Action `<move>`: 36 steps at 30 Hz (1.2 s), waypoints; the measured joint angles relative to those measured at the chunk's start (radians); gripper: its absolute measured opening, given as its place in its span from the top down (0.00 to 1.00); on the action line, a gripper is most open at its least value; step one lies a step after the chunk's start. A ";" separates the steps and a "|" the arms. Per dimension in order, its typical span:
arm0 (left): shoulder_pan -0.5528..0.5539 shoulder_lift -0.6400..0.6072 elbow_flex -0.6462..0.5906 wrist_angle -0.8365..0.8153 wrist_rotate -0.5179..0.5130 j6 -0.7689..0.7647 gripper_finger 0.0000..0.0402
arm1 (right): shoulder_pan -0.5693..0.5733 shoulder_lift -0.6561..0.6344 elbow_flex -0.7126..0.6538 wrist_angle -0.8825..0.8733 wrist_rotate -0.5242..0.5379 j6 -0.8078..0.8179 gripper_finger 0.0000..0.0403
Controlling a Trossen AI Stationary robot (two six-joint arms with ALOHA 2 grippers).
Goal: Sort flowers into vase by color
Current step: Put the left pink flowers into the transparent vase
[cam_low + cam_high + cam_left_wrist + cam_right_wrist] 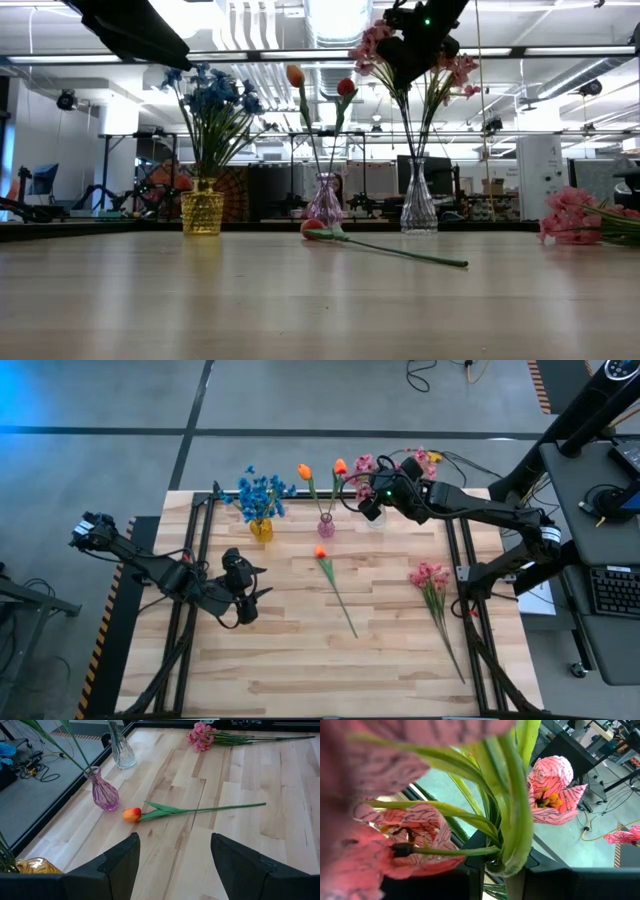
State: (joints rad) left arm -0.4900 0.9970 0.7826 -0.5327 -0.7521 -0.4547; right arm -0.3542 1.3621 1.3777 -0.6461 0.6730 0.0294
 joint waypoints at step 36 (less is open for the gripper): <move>0.000 0.000 0.000 0.000 0.000 0.000 0.44 | -0.003 0.000 -0.058 0.019 -0.002 0.004 0.91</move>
State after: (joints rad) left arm -0.4900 0.9970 0.7826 -0.5326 -0.7521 -0.4545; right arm -0.3573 1.3621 1.3193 -0.6273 0.6708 0.0338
